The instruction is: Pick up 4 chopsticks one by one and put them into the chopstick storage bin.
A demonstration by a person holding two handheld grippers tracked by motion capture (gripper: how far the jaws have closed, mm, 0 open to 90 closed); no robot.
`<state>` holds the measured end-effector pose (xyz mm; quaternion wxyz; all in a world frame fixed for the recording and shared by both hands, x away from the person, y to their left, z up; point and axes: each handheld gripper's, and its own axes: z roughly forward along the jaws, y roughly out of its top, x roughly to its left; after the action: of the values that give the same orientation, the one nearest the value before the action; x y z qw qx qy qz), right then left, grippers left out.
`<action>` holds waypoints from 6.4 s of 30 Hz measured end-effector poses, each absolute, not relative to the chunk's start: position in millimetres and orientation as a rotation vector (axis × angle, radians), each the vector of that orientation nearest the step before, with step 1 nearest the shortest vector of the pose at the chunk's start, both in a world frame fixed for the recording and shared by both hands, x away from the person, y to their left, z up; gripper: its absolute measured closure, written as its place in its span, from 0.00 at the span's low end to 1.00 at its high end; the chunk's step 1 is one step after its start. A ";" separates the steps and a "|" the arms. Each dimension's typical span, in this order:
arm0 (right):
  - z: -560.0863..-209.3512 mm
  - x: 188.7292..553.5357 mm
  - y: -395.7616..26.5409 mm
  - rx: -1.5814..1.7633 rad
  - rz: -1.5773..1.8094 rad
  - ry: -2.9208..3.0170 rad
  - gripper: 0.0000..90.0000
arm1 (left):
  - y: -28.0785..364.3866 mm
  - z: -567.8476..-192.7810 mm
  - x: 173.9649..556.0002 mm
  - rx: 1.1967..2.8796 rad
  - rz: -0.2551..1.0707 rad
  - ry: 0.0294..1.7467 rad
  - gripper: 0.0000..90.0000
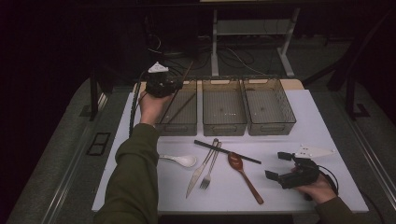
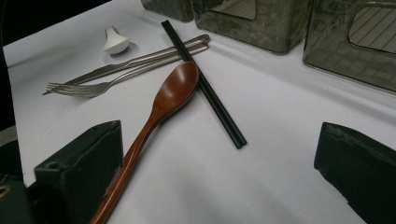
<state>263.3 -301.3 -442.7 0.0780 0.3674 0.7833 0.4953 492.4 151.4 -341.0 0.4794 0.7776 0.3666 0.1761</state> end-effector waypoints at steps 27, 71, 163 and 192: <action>-442.2 262.9 -301.8 1.094 1.476 2.352 0.01 | 152.6 -378.1 497.3 1.994 0.451 1.064 0.92; -442.2 262.6 -301.7 1.095 1.476 2.344 0.01 | 149.3 -335.5 447.6 2.023 0.417 0.839 0.40; -407.4 343.3 -258.3 0.972 1.370 2.480 0.27 | 163.9 -435.1 277.5 2.044 0.288 0.706 0.00; -434.2 359.0 -220.2 0.817 1.135 2.744 0.86 | 161.5 -435.6 277.3 2.045 0.275 0.694 0.00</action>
<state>359.0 -220.2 -434.2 0.0311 0.2650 0.8905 0.3684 277.3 161.5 -435.6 0.4638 0.8322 0.2825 0.1120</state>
